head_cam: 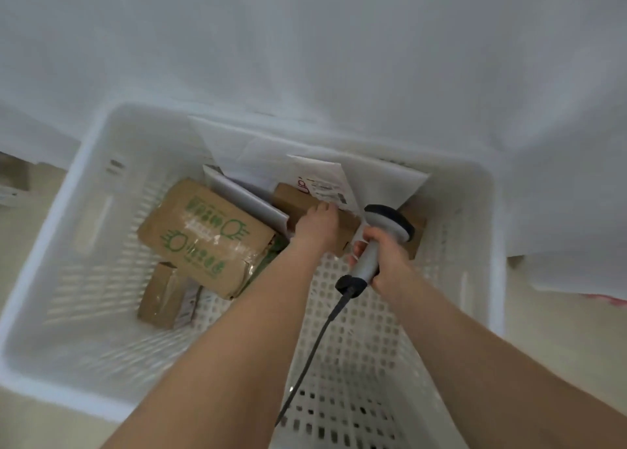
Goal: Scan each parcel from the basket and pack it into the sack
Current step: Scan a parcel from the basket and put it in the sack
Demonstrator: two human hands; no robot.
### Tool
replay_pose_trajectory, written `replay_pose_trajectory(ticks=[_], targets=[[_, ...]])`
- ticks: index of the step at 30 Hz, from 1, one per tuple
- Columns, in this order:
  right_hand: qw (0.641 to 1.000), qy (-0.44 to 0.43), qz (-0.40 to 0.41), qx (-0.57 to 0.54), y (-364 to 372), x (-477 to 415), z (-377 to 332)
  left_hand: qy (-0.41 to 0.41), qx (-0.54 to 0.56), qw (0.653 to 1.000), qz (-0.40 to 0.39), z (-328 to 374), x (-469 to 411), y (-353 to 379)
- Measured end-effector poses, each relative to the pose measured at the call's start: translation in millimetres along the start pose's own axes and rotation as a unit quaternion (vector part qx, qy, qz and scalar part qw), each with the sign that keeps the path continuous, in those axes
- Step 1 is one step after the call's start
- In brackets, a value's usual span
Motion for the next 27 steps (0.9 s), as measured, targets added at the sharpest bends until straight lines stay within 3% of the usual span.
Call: replay_pose_trajectory(ticks=[7,11,17,21,27], targets=[[0.999,0.026,-0.017,-0.031,-10.0,-37.5,8.4,0.010,-0.156,0.985,0.073,3.3,-20.7,33.0],[0.999,0.033,-0.013,-0.018,-20.4,-27.8,9.4,0.046,-0.169,0.980,0.093,-3.2,10.9,37.7],[0.999,0.014,0.044,0.013,-39.3,36.7,0.8,0.059,0.042,0.995,0.073,-14.0,76.2,-2.3],[0.995,0.007,0.066,0.074,-45.2,100.2,-8.6,0.014,0.198,0.977,0.080,-17.0,130.8,-59.2],[0.994,0.003,0.025,0.107,-25.2,224.6,-28.1,-0.072,0.314,0.943,0.084,-19.6,218.6,-170.9]])
Point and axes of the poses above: each hand's wrist, its own x-axis away from the middle knuckle, its own y-axis out of the palm, z = x × y, the point moved 1 cm from there along -x, towards the middle knuckle, and after that the axes turned 4 degrees about z, right-handed, at the moved point
